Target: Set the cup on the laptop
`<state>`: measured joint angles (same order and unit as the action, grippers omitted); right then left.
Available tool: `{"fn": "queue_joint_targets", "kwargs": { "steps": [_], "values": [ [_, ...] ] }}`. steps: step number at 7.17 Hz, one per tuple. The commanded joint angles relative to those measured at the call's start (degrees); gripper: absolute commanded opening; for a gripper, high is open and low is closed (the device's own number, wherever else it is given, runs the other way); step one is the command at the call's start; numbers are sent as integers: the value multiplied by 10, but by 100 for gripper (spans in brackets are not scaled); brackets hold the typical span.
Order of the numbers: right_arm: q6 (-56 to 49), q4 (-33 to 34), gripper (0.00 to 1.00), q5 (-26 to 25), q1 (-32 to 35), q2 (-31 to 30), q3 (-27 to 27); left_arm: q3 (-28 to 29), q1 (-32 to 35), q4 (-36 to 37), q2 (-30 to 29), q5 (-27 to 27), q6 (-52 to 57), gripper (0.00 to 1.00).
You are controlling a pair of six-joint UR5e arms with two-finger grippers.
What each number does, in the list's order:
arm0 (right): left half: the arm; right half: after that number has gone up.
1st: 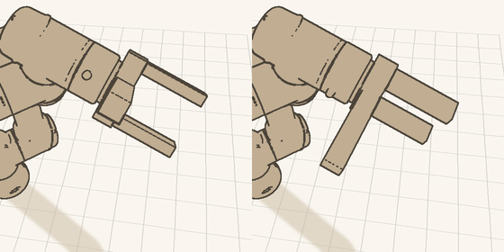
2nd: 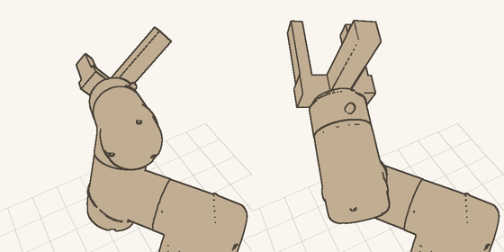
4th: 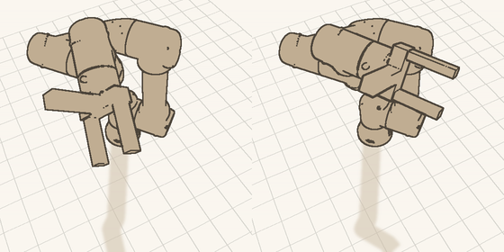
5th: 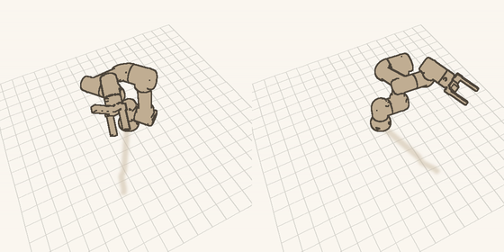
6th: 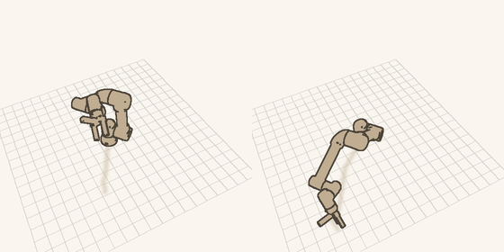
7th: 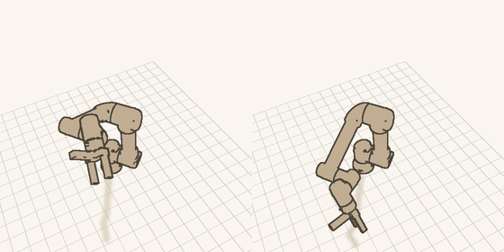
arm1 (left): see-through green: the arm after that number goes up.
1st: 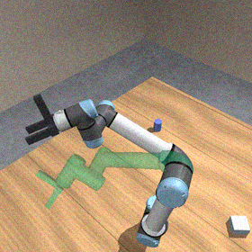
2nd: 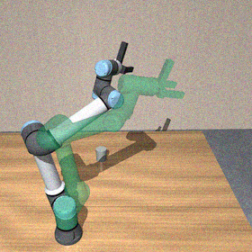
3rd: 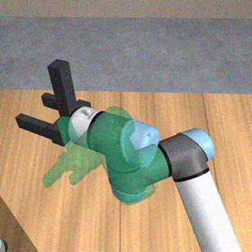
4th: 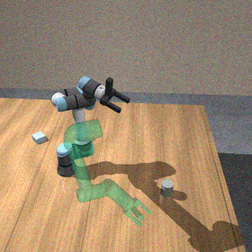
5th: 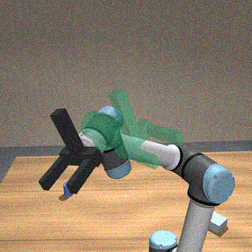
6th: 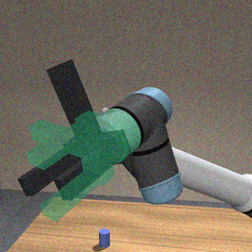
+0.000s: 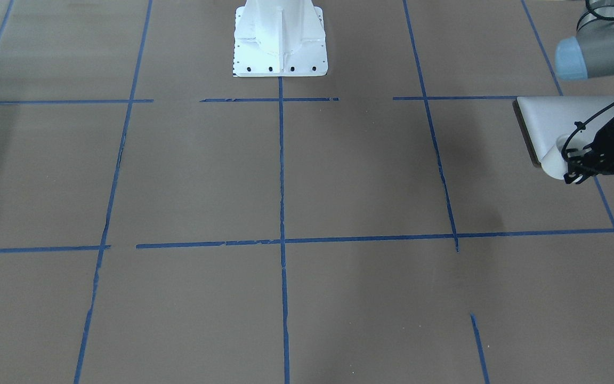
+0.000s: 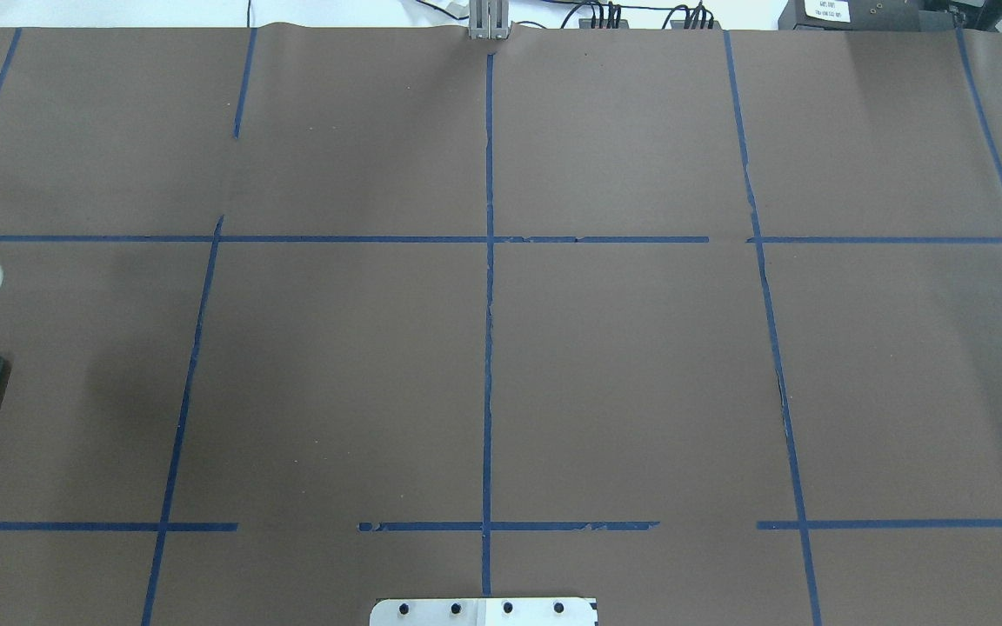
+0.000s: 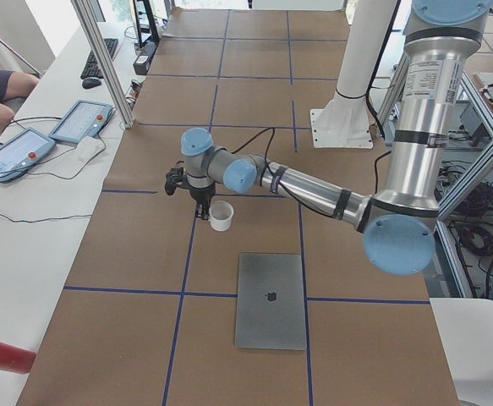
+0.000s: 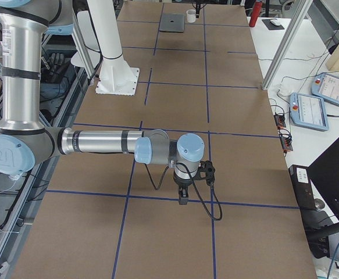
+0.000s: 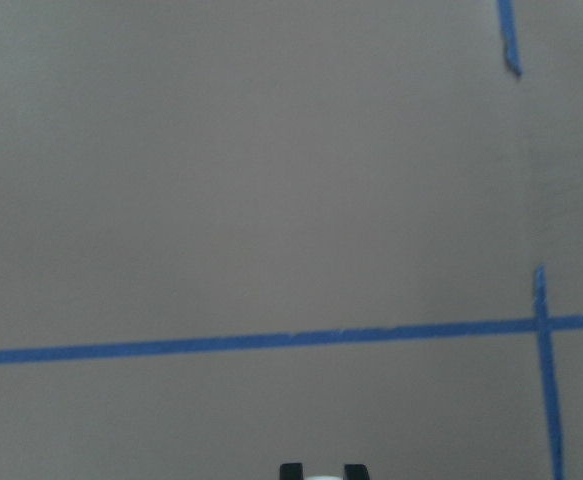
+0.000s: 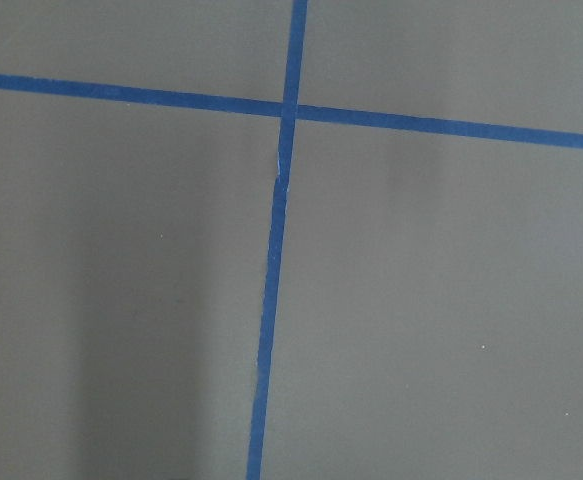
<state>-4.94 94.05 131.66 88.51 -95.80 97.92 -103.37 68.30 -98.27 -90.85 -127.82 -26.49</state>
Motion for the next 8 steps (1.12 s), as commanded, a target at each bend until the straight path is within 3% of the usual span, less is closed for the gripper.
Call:
{"fn": "queue_joint_targets", "kwargs": {
  "steps": [1,2,5,8],
  "values": [
    [0,0,100,0,0,0,0,-20,4,-166,169,0,-23,0],
    [0,0,100,0,0,0,0,5,4,-246,205,1,-54,0],
    [0,0,100,0,0,0,0,131,1,-397,210,26,-129,0],
    [0,0,100,0,0,0,1,147,-1,-424,204,20,-135,0]
  ]
}}
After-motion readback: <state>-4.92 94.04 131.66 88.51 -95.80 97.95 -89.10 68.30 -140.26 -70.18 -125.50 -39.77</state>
